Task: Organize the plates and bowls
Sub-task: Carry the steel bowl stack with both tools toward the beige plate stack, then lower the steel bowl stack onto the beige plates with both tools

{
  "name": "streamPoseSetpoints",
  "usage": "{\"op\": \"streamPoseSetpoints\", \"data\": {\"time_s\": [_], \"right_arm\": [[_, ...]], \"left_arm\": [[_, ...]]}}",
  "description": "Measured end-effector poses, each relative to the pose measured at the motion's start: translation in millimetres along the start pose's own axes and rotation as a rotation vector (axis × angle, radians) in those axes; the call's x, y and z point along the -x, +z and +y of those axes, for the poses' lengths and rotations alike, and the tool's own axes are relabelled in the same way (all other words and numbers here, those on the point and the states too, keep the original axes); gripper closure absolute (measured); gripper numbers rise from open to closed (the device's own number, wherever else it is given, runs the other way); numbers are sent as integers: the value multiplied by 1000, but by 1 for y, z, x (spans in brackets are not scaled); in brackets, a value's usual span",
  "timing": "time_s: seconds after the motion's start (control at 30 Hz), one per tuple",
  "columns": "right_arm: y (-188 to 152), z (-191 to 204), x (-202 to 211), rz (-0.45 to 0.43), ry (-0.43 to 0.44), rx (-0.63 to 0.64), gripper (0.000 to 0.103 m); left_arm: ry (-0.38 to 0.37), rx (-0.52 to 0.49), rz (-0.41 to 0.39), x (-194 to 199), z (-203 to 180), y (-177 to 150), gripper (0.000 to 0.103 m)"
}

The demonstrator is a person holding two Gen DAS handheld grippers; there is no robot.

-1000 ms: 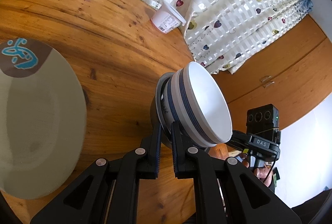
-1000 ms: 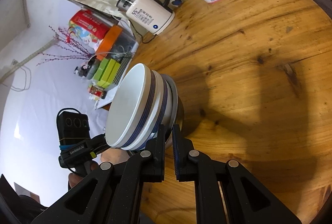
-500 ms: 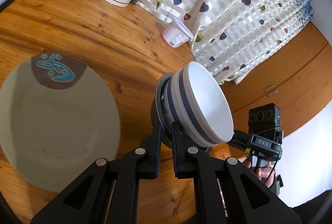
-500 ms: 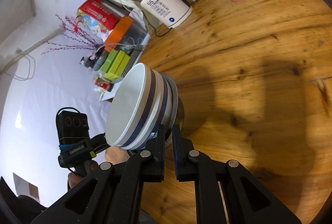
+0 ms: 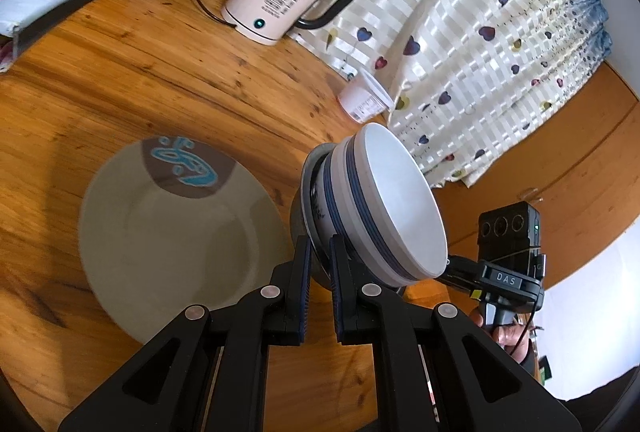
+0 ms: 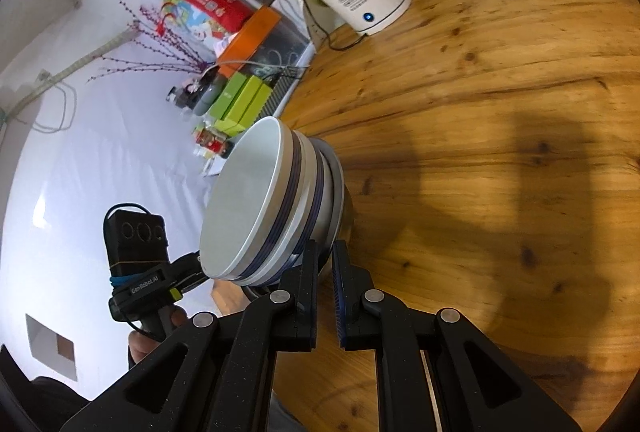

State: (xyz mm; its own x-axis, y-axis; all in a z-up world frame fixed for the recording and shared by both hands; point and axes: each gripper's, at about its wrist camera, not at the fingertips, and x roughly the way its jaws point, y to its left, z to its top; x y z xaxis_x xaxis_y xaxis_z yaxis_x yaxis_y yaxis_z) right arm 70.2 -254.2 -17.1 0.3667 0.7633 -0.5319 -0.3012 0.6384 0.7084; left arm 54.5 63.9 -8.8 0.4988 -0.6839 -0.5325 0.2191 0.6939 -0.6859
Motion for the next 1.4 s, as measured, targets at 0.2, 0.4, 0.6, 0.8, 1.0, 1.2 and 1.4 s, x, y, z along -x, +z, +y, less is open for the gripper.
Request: {"op": "streamPoseSetpoints", "data": {"time_s": [0.2,0.4,0.6,0.8,1.0,1.2,1.4], "right_arm": [[5,10,-17,24,13,17,95],[10,17,-33,47,26,27,95],[12,23,-44,69,30,38,95],[14,29,-57,92,36,43,95],[16,34,-69,114,40,51,95],[17,39,-81,135,40,51,95],[17,42,-91,155,35,54,95]], "left_arm": [[19,17,-25,11,11,2,95],[37,34,-45,22,20,4,95],[52,52,-58,29,29,3,95],[68,69,-70,36,39,2,95],[81,85,-83,43,47,0,95],[91,101,-90,47,56,-2,95],[97,121,-96,51,66,-4,95]]}}
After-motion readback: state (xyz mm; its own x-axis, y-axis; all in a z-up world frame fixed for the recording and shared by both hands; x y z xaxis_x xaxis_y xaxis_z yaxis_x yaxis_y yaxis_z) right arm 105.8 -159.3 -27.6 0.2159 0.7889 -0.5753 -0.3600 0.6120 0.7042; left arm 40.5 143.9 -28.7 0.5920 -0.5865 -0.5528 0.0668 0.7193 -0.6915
